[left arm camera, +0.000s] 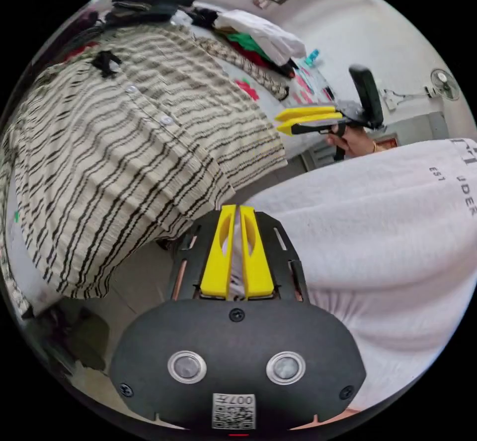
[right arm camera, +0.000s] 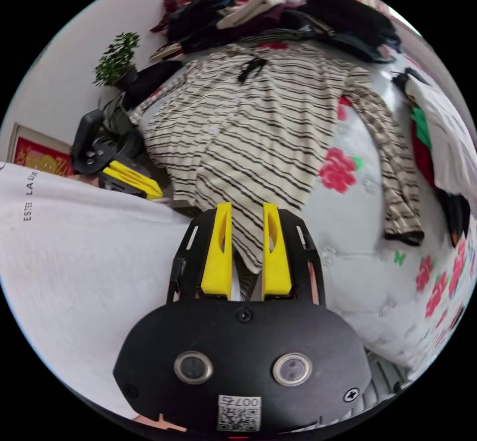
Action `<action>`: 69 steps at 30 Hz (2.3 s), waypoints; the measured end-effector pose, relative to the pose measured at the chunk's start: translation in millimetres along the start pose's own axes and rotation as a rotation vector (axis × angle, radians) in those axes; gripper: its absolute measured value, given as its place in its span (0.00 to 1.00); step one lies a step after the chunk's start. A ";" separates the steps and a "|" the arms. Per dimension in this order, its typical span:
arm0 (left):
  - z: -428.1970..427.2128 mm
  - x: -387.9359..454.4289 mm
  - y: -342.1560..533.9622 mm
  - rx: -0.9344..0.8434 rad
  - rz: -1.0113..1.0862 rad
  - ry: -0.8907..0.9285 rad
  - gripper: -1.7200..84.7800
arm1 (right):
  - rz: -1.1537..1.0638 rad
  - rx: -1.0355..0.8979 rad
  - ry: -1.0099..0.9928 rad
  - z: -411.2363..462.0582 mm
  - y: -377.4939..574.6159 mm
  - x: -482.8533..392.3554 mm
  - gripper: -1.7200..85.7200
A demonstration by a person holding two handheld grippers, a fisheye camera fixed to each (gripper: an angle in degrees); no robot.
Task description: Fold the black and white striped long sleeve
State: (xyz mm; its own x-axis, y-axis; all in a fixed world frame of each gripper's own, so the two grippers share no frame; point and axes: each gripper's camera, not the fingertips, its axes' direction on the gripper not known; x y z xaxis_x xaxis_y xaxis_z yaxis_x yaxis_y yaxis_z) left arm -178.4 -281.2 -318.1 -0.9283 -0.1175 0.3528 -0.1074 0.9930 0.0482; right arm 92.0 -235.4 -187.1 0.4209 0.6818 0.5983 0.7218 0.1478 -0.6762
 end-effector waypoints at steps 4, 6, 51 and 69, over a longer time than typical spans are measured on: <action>-33.6 -20.1 19.5 0.151 -0.189 -0.081 0.12 | 0.094 0.006 0.054 2.7 18.0 28.7 0.12; -51.7 -38.0 36.7 0.202 -0.339 -0.156 0.14 | 0.087 -0.007 0.036 10.9 18.4 32.5 0.13; -187.1 -94.1 155.4 0.432 -0.861 -0.229 0.11 | 0.068 -0.190 0.105 -20.5 24.7 17.0 0.04; -267.7 -163.9 69.3 0.367 -0.726 -0.437 0.14 | -0.354 0.008 0.212 59.7 -381.4 -131.9 0.08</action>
State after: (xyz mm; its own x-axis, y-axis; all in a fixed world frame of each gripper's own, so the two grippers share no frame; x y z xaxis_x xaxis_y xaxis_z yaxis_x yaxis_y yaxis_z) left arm 61.6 -195.0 -122.4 -0.6327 -0.7735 -0.0360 -0.7527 0.6253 -0.2063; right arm -271.5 -338.9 -33.7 0.2520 0.4251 0.8693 0.8382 0.3532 -0.4156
